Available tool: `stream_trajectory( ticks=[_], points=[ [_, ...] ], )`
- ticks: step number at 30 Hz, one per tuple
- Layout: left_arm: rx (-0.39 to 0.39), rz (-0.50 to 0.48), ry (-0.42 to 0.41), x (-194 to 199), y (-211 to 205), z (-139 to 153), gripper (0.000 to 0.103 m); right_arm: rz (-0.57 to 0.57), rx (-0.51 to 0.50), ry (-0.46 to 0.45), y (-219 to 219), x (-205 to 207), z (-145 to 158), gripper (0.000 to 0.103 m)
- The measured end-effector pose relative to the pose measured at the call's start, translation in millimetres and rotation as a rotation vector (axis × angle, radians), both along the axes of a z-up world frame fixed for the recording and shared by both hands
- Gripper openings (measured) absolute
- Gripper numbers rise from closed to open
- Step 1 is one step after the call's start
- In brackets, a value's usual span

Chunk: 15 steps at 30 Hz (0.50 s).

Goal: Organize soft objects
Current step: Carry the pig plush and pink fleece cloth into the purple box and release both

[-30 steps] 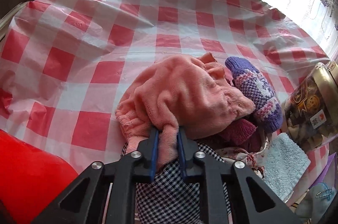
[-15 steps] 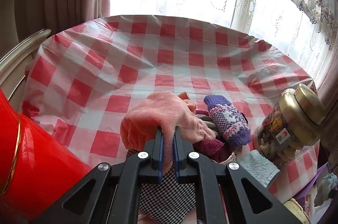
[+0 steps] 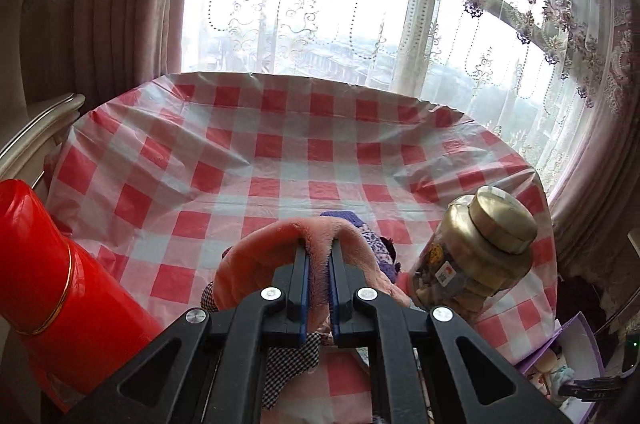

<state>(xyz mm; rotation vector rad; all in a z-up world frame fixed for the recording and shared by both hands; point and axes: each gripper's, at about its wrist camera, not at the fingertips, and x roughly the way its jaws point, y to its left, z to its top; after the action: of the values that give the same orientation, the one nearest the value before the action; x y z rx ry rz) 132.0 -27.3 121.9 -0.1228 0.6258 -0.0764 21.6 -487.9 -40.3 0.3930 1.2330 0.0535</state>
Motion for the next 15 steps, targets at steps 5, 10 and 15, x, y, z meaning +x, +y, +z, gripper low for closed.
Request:
stream_trajectory(
  ticks=[5, 10, 15],
  points=[
    [-0.002, -0.053, -0.019, -11, -21, 13, 0.008, 0.063, -0.001, 0.026, 16, 22, -21, 0.052],
    [0.0, -0.098, -0.013, -18, -40, 15, 0.008, 0.098, 0.002, 0.094, 32, 47, -50, 0.056],
    [0.011, -0.145, 0.002, -23, -59, 12, 0.008, 0.12, 0.059, 0.116, 38, 56, -66, 0.065]
  ],
)
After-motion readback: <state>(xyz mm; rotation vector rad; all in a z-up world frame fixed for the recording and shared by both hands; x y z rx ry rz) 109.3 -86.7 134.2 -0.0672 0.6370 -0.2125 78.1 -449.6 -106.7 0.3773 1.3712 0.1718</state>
